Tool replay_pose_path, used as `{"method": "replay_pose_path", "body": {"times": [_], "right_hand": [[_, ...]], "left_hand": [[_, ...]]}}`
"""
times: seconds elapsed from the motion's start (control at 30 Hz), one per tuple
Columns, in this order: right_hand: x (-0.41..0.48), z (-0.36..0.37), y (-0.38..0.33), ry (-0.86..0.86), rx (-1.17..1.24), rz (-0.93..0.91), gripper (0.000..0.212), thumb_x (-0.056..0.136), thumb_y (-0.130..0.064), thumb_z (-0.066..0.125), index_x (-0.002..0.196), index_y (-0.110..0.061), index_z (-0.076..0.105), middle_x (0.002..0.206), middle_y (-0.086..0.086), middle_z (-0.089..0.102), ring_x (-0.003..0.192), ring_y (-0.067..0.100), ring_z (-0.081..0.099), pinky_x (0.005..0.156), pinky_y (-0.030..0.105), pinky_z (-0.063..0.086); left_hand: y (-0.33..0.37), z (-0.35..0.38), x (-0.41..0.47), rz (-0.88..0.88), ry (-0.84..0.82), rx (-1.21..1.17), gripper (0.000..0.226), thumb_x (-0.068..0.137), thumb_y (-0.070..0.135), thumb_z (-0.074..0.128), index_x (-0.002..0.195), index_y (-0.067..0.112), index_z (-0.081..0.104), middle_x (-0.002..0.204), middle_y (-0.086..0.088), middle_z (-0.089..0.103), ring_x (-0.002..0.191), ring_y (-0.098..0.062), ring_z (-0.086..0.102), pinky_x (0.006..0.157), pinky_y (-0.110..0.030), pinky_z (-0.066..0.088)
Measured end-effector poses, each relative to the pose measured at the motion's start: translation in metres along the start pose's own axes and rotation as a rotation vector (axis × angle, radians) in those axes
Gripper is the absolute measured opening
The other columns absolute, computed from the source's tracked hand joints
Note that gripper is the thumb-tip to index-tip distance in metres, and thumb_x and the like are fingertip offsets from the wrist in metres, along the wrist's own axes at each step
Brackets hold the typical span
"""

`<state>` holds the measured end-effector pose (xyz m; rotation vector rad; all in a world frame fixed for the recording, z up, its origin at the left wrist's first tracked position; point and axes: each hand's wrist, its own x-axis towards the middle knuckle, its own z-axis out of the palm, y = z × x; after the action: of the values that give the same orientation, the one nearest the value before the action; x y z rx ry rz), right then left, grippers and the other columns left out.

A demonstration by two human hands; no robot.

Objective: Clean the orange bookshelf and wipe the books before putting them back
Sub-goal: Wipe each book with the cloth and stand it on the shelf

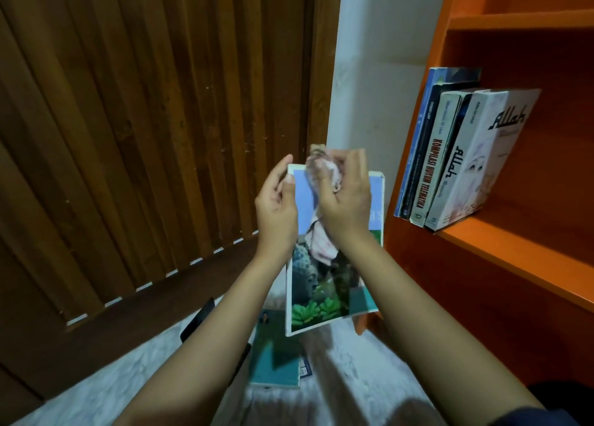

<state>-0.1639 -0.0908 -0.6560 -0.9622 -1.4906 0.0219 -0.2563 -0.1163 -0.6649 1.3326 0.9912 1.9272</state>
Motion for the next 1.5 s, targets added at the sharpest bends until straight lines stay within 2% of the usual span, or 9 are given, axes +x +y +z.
{"method": "replay_pose_path", "body": {"times": [0.2,0.4,0.5,0.63,0.77,0.93,1.13,1.33,1.5], "right_hand": [[0.007,-0.03,0.059,0.2,-0.03,0.476,0.017,0.095,-0.022,0.051,0.097,-0.005,0.049,0.101,0.008,0.048,0.071,-0.001,0.04,0.059,0.002,0.031],[-0.017,-0.001,0.021,0.077,0.111,0.227,0.012,0.094,-0.024,0.053,0.094,-0.013,0.049,0.094,0.002,0.051,0.08,0.007,0.048,0.067,0.013,0.038],[-0.034,0.007,0.014,-0.032,0.085,0.055,0.017,0.093,-0.024,0.053,0.099,-0.008,0.053,0.098,0.008,0.052,0.088,0.012,0.051,0.072,0.019,0.041],[-0.036,-0.013,0.056,-0.014,0.034,0.219,0.008,0.096,-0.025,0.051,0.099,-0.018,0.049,0.103,0.002,0.052,0.091,-0.001,0.049,0.073,0.016,0.04],[-0.036,-0.024,0.09,0.071,0.004,0.491,0.015,0.096,-0.024,0.049,0.098,-0.009,0.047,0.102,0.005,0.052,0.091,0.018,0.049,0.07,0.025,0.032],[-0.048,-0.012,0.052,0.047,0.064,0.416,0.011,0.096,-0.024,0.05,0.098,-0.013,0.047,0.102,0.004,0.052,0.084,0.01,0.048,0.065,0.01,0.034],[-0.085,0.004,0.023,-0.216,0.098,0.086,0.014,0.094,-0.022,0.05,0.104,-0.012,0.052,0.102,0.004,0.051,0.094,0.014,0.05,0.077,0.022,0.04],[-0.081,-0.009,0.062,-0.105,0.002,0.431,0.013,0.098,-0.024,0.045,0.101,-0.011,0.045,0.101,0.003,0.049,0.091,0.017,0.05,0.066,0.018,0.031],[-0.1,-0.001,0.038,-0.243,0.083,0.329,0.008,0.097,-0.024,0.048,0.102,-0.019,0.047,0.112,0.005,0.053,0.105,0.015,0.05,0.078,0.023,0.04]], "left_hand": [[0.003,-0.01,0.0,0.025,0.014,-0.078,0.021,0.099,0.01,0.041,0.117,0.014,0.052,0.098,0.003,0.063,0.081,-0.001,0.062,0.066,-0.019,0.051],[-0.008,0.01,0.003,-0.048,0.085,-0.073,0.024,0.1,0.007,0.039,0.119,0.005,0.052,0.1,0.007,0.06,0.079,0.006,0.06,0.067,-0.014,0.049],[-0.01,0.008,0.01,-0.084,0.112,-0.124,0.023,0.099,0.01,0.042,0.119,0.008,0.053,0.107,-0.007,0.064,0.085,-0.012,0.064,0.068,-0.025,0.052],[-0.007,-0.007,0.017,-0.079,0.082,-0.148,0.019,0.099,0.013,0.045,0.115,0.016,0.055,0.103,-0.008,0.064,0.083,-0.014,0.062,0.065,-0.023,0.05],[-0.008,-0.011,0.011,-0.086,0.037,-0.127,0.019,0.099,0.015,0.044,0.115,0.016,0.055,0.098,-0.005,0.063,0.08,-0.011,0.061,0.063,-0.023,0.049],[-0.012,0.005,0.012,-0.098,0.126,-0.11,0.019,0.099,0.011,0.042,0.114,0.013,0.054,0.097,-0.004,0.062,0.076,-0.008,0.06,0.062,-0.021,0.047],[-0.022,-0.001,0.022,-0.143,0.226,-0.137,0.017,0.099,0.015,0.045,0.112,0.019,0.055,0.117,-0.016,0.061,0.094,-0.023,0.063,0.067,-0.026,0.05],[-0.024,-0.015,0.028,-0.146,0.288,-0.211,0.016,0.098,0.014,0.046,0.108,0.02,0.057,0.12,-0.02,0.06,0.094,-0.026,0.06,0.073,-0.035,0.049],[-0.025,-0.019,0.032,-0.161,0.433,-0.202,0.017,0.098,0.016,0.046,0.111,0.018,0.056,0.116,-0.013,0.061,0.096,-0.024,0.06,0.068,-0.025,0.049]]}}
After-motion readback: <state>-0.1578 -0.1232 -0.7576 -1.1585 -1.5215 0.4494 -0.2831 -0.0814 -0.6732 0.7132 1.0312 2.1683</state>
